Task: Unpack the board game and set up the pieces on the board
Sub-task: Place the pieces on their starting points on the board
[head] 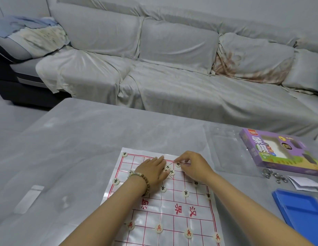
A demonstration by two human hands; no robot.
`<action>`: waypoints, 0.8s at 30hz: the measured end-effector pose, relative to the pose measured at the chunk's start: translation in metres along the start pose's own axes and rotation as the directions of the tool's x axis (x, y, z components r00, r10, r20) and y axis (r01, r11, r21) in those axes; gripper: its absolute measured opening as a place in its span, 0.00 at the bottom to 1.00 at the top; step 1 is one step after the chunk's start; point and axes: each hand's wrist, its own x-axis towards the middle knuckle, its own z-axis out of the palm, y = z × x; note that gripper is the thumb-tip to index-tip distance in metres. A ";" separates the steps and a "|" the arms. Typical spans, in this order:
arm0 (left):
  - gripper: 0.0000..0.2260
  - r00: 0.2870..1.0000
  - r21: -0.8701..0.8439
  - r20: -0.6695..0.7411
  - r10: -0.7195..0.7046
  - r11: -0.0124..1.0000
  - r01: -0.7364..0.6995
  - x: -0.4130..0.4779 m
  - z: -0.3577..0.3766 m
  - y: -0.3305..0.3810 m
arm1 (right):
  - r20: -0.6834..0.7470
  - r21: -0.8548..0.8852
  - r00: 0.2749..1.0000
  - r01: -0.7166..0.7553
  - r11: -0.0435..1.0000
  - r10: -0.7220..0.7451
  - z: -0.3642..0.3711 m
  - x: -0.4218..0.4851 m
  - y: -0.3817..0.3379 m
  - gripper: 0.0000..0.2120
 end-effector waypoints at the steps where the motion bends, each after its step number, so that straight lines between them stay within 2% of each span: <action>1: 0.23 1.000 -0.001 0.004 0.002 1.000 -0.002 -0.005 0.001 0.001 | -0.001 0.009 1.000 -0.006 1.000 0.006 0.000 -0.001 0.000 0.14; 5: 0.24 1.000 -0.005 0.028 -0.007 1.000 0.007 -0.021 0.002 0.010 | -0.081 0.029 0.995 -0.051 0.998 0.053 0.002 -0.002 0.002 0.07; 8: 0.24 0.999 -0.008 0.031 -0.022 1.000 0.023 -0.019 0.003 0.013 | -0.120 0.013 0.986 -0.111 0.994 0.111 0.004 -0.001 0.002 0.09; 12: 0.26 0.999 -0.024 0.022 -0.039 0.999 0.040 -0.016 0.009 0.017 | -0.121 0.041 0.979 -0.163 0.986 0.167 0.010 0.004 -0.004 0.06; 17: 0.25 0.999 -0.019 0.037 0.009 1.000 -0.009 -0.030 0.007 0.008 | -0.077 0.089 0.989 -0.121 0.989 0.127 0.015 0.021 -0.020 0.06; 20: 0.25 0.997 -0.042 0.004 -0.077 0.996 0.077 -0.027 -0.001 -0.011 | -0.035 0.128 0.997 -0.066 0.990 0.071 0.020 0.027 -0.027 0.08; 24: 0.24 0.981 -0.010 0.006 -0.196 0.981 0.196 -0.019 -0.004 -0.032 | -0.063 0.153 0.995 -0.063 0.986 0.073 0.023 0.025 -0.028 0.13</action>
